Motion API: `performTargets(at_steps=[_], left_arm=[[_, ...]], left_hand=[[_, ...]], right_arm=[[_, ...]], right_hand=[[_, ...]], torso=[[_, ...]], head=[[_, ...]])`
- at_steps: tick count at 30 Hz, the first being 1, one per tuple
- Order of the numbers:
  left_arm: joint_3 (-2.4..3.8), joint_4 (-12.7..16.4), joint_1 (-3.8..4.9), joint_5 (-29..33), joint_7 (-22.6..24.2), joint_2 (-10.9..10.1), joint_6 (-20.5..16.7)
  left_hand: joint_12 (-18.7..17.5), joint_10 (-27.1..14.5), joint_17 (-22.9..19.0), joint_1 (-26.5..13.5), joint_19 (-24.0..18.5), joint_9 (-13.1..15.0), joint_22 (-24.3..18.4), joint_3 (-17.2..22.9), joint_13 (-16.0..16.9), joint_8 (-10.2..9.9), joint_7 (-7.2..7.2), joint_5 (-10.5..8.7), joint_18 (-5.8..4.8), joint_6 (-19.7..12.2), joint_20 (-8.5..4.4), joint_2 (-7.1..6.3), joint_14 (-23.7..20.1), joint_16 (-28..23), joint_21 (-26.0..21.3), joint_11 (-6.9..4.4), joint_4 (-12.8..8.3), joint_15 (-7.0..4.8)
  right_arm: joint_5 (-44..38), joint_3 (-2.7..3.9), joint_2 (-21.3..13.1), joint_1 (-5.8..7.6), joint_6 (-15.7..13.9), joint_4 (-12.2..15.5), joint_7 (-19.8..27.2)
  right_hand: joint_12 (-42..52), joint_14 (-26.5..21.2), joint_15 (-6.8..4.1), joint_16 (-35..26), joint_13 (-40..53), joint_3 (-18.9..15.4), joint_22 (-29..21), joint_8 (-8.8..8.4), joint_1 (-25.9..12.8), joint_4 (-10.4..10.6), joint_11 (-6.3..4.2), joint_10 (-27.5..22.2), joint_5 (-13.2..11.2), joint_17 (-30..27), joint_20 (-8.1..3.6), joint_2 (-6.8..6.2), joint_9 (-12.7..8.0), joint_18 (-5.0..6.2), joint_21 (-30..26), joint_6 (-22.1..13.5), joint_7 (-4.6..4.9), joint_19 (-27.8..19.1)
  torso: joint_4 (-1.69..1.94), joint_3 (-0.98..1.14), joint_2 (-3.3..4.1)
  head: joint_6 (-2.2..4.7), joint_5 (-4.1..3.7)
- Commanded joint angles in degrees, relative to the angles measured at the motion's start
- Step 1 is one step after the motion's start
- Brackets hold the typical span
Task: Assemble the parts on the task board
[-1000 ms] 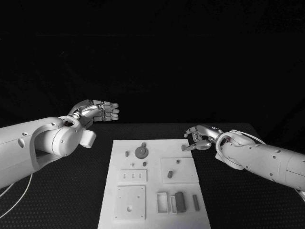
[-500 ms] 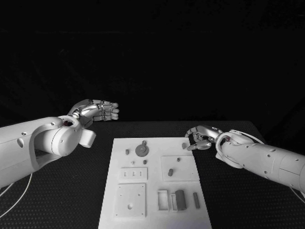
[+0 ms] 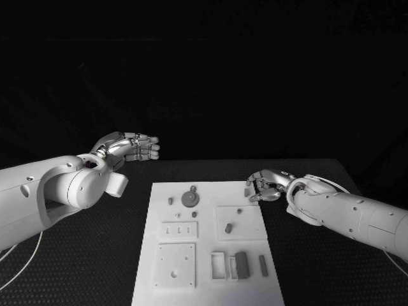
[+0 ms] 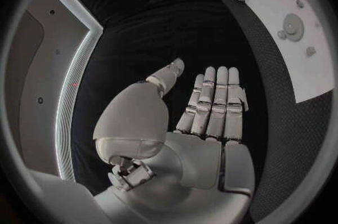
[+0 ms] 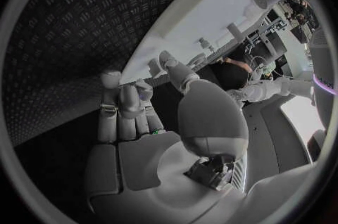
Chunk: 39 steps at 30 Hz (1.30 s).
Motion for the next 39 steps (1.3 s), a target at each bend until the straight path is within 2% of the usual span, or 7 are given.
performTargets(at_steps=[1,6,10,18,39], left_arm=[[0.05,0.32,0.03,-0.46,0.86,-0.10,0.94],[0.06,0.08,0.03,-0.57,0.84,0.10,0.90],[0.06,-0.08,0.02,-0.57,0.86,0.27,0.96],[0.05,-0.11,0.02,-0.57,0.85,0.32,0.99],[0.05,-0.04,0.02,-0.57,0.72,0.25,0.99]], left_hand=[[-0.25,0.01,0.08,-0.56,0.05,0.05,0.10,-0.10,0.09,-0.03,-0.15,0.33,-0.58,0.06,0.18,0.00,-0.02,-0.26,-0.30,0.04,-0.40,0.10],[-0.26,-0.01,0.09,-0.60,0.04,0.05,0.11,-0.08,0.09,-0.05,-0.12,0.32,-0.58,0.04,0.19,-0.01,-0.04,-0.28,-0.30,0.05,-0.44,0.11],[-0.27,-0.04,0.10,-0.66,0.03,0.05,0.12,-0.05,0.09,-0.06,-0.08,0.33,-0.59,0.01,0.19,-0.01,-0.06,-0.31,-0.31,0.06,-0.49,0.12],[-0.27,-0.05,0.11,-0.70,0.02,0.05,0.12,-0.02,0.10,-0.07,-0.07,0.33,-0.60,0.00,0.19,0.01,-0.06,-0.33,-0.31,0.07,-0.53,0.12],[-0.28,-0.10,0.15,-0.88,-0.01,0.04,0.15,0.07,0.10,-0.12,0.07,0.33,-0.62,-0.09,0.20,0.00,-0.09,-0.40,-0.32,0.10,-0.70,0.15]], right_arm=[[0.34,0.04,0.17,-0.08,1.04,-0.09,0.55],[0.65,0.04,0.57,-0.18,1.17,-0.54,0.64],[0.65,0.04,0.60,-0.18,1.30,-0.53,0.52],[0.59,0.04,1.07,-0.31,1.70,-0.73,0.60],[0.04,0.04,1.45,-0.54,1.87,-0.62,0.51]], right_hand=[[0.30,-0.14,-0.36,0.23,-0.09,-0.40,1.13,0.38,-0.08,0.02,0.70,-1.26,0.28,0.06,0.00,0.83,0.15,3.53,0.35,2.51,1.24,-0.01],[0.39,-0.03,-0.60,0.32,-0.21,-0.58,1.12,0.92,0.01,0.05,0.43,-1.09,0.28,0.04,-0.03,2.12,0.43,3.53,0.48,3.43,0.95,0.05],[0.44,0.06,-0.95,0.36,-0.33,-0.83,1.13,1.42,0.10,0.03,0.06,-0.97,0.28,-0.01,-0.07,2.98,0.68,3.53,0.59,4.31,0.57,0.04],[0.54,0.25,-1.53,0.42,-0.53,-1.06,1.13,2.22,0.56,-0.08,-0.55,-0.64,0.28,-0.08,-0.20,4.30,1.09,3.53,0.79,5.81,-0.07,0.07],[0.58,0.52,-2.53,0.45,-0.87,-1.52,1.08,3.37,1.12,-0.09,-1.58,-0.18,0.29,-0.21,-0.39,5.95,1.78,3.53,1.09,8.27,-1.14,0.11]], torso=[[0.01,-0.03,-0.07],[-0.09,0.00,-0.11],[-0.07,-0.08,-0.11],[0.00,0.01,-0.10],[-0.07,0.06,-0.16]], head=[[-0.25,0.00],[-0.38,0.11],[-0.46,0.01],[-0.63,-0.03],[-0.88,0.22]])
